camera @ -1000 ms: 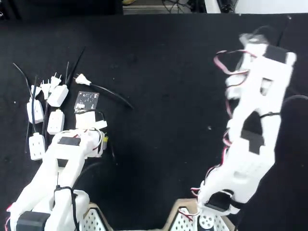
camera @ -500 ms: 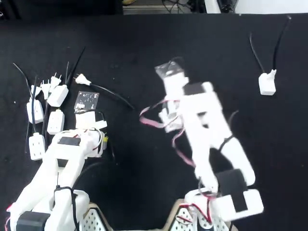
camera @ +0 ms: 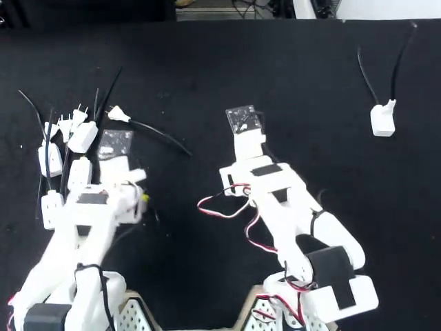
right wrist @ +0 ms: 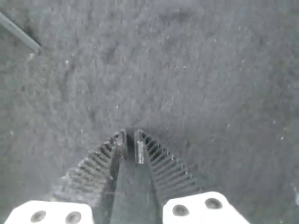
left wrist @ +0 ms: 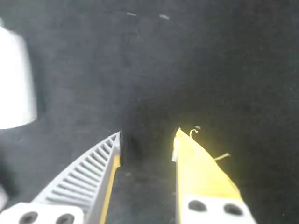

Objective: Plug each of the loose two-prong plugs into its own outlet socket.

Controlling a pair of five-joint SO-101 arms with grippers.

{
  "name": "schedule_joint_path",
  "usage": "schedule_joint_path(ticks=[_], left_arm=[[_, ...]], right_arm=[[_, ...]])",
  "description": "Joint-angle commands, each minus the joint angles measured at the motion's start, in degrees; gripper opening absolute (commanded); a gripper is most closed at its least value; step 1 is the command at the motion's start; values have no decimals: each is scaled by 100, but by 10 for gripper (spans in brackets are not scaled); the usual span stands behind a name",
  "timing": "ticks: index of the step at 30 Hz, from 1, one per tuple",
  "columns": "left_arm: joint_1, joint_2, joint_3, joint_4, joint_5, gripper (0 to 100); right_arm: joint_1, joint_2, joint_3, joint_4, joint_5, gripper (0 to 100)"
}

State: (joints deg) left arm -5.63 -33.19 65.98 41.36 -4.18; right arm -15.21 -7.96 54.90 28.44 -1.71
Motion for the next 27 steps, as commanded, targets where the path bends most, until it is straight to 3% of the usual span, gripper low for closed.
schedule_joint_path(ticks=[1,6,10,14,24,27], left_arm=[[-549,-97,-1200,1108,-352,184],[-1420,-97,-2563,2673,-870,188],[-2229,-26,-3248,3253,-1055,189],[-2730,-26,-3187,2857,-1301,189],[-2985,-26,-2686,2268,-1336,189],[-3248,-26,-2404,1802,-1811,189]], right_arm=[[0,-286,-13,-149,-44,28],[0,-286,-4,-149,-44,28],[-9,-286,-4,-149,-44,28],[-9,-286,-4,-149,-44,28],[0,-268,4,-149,-44,26],[0,-259,4,-149,-44,25]])
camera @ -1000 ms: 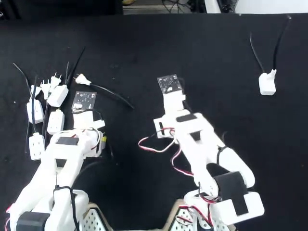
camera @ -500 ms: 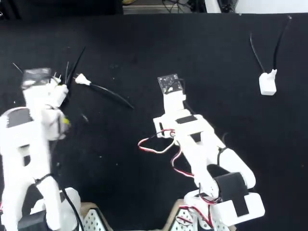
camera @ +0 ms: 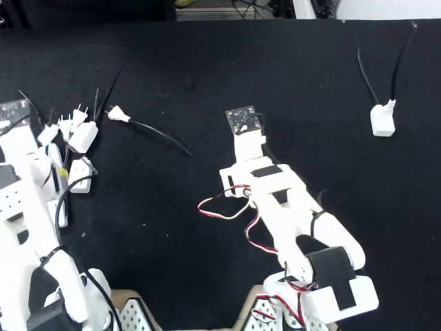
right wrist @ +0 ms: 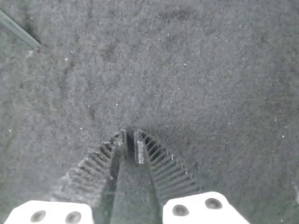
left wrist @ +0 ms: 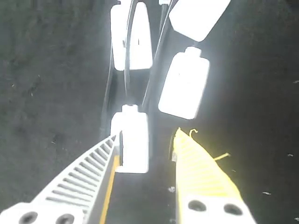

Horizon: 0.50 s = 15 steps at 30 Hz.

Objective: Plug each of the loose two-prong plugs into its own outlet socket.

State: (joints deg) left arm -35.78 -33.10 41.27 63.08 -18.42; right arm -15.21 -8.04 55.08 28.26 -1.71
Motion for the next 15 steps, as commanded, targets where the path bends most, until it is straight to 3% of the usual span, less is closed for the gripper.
schedule_joint_path(ticks=[1,9,15], left_arm=[[-321,-35,171,-492,-545,189],[-611,-35,796,-1037,-941,189],[-910,-35,1578,-2022,-941,189]], right_arm=[[0,-251,-13,-132,-44,25],[0,-242,-13,-132,-44,25],[0,-242,-13,-132,-44,25]])
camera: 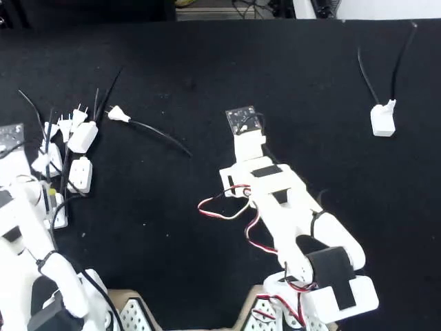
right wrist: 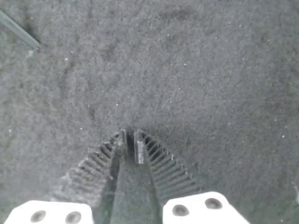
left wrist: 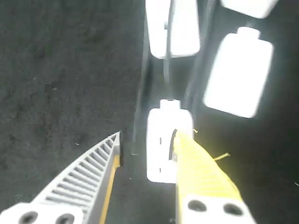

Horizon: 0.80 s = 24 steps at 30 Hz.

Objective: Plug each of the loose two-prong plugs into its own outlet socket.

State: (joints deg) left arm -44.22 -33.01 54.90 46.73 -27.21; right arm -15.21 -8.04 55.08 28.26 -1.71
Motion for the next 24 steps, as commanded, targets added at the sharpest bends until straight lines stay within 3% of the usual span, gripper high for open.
schedule_joint_path(ticks=[1,12,19,24], left_arm=[[-66,-44,338,-475,-62,189],[-84,-114,804,-800,-26,189],[-31,-44,-444,1152,-18,189],[286,-44,-303,1169,-18,189]], right_arm=[[0,-233,-13,-132,-44,25],[-9,-233,-13,-141,-44,25],[-18,-233,-13,-141,-44,25],[-26,-233,-13,-141,-44,25]])
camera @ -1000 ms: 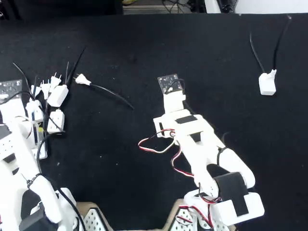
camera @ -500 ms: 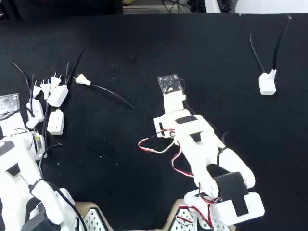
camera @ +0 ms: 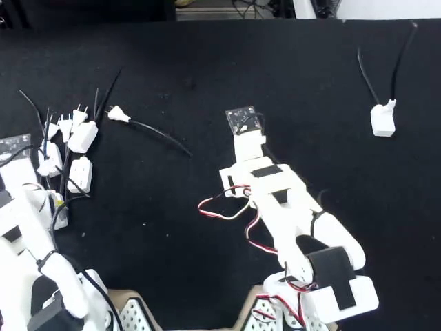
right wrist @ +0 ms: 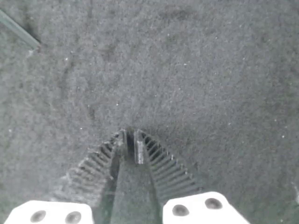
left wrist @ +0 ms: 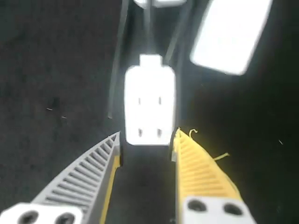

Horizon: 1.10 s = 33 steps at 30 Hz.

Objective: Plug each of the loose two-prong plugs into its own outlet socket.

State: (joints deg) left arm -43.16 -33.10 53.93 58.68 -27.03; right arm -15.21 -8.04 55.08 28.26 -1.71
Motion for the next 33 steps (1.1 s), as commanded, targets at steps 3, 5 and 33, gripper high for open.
schedule_joint_path(ticks=[3,5,33], left_arm=[[215,-35,84,-589,-35,189],[215,-35,295,-888,-35,189],[-119,-26,1174,-1899,-35,238]], right_arm=[[-26,-233,-13,-141,-44,25],[-26,-233,-13,-141,-44,25],[-26,-233,-13,-141,-44,25]])
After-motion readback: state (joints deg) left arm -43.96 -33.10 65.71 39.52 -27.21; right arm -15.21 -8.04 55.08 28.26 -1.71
